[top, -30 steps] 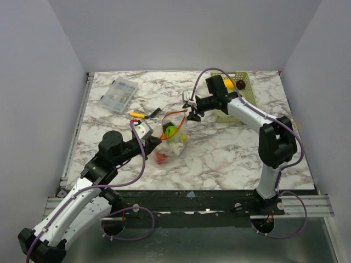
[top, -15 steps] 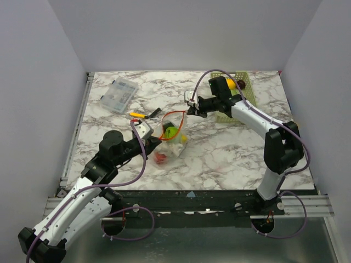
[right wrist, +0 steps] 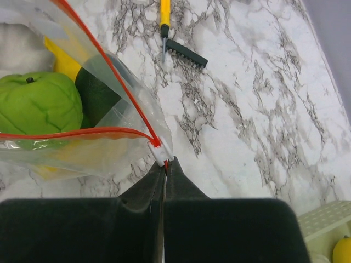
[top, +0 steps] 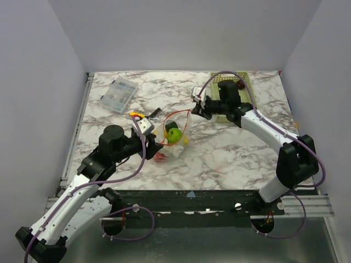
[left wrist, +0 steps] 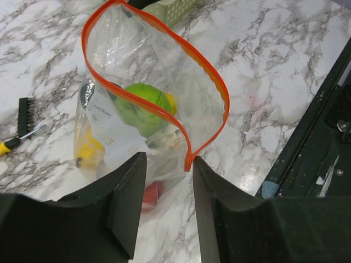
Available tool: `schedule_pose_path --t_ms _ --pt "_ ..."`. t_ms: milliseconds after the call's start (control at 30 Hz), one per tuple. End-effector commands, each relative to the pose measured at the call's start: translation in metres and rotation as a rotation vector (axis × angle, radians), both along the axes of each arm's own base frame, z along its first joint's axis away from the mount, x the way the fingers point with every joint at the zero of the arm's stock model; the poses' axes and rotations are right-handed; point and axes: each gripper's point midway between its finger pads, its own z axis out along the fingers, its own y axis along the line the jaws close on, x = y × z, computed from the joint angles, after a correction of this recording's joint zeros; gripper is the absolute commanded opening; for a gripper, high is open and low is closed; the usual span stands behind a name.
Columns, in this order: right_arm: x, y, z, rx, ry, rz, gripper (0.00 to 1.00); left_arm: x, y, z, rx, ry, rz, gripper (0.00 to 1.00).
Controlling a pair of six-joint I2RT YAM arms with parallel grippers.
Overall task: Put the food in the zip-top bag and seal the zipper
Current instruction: Zip the zipper food storage bag at the center of the board.
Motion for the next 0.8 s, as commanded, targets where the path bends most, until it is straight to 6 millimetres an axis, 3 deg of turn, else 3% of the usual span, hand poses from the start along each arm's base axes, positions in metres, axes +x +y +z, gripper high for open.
schedule_pose_path --t_ms 0,33,167,367,467,633,733,767 --pt "-0.005 0.0 0.026 0.072 0.002 -0.051 0.0 0.005 0.008 0.029 -0.009 -0.036 0.059 0.7" --pt "-0.008 0.001 0.029 0.086 0.013 -0.046 0.0 0.006 0.008 0.035 -0.015 -0.042 0.06 0.8" --pt "-0.013 0.006 0.036 0.128 0.058 -0.047 0.0 0.02 -0.002 0.066 -0.068 -0.024 0.083 0.98" --pt "-0.023 0.012 0.037 0.156 0.105 -0.031 0.0 0.062 -0.035 0.078 -0.001 0.016 0.155 0.99" --pt "-0.026 0.012 0.04 0.158 0.106 -0.03 0.0 0.085 -0.05 0.076 0.069 -0.008 0.2 0.99" --pt "-0.025 0.013 0.043 0.181 0.14 -0.068 0.0 0.112 -0.075 0.047 0.153 -0.014 0.24 0.98" --pt "-0.025 0.012 0.043 0.202 0.165 -0.1 0.0 0.122 -0.078 0.026 0.243 -0.034 0.284 0.98" --pt "-0.016 0.016 0.08 0.253 0.103 -0.102 0.0 0.124 -0.078 0.02 0.261 -0.039 0.302 0.96"
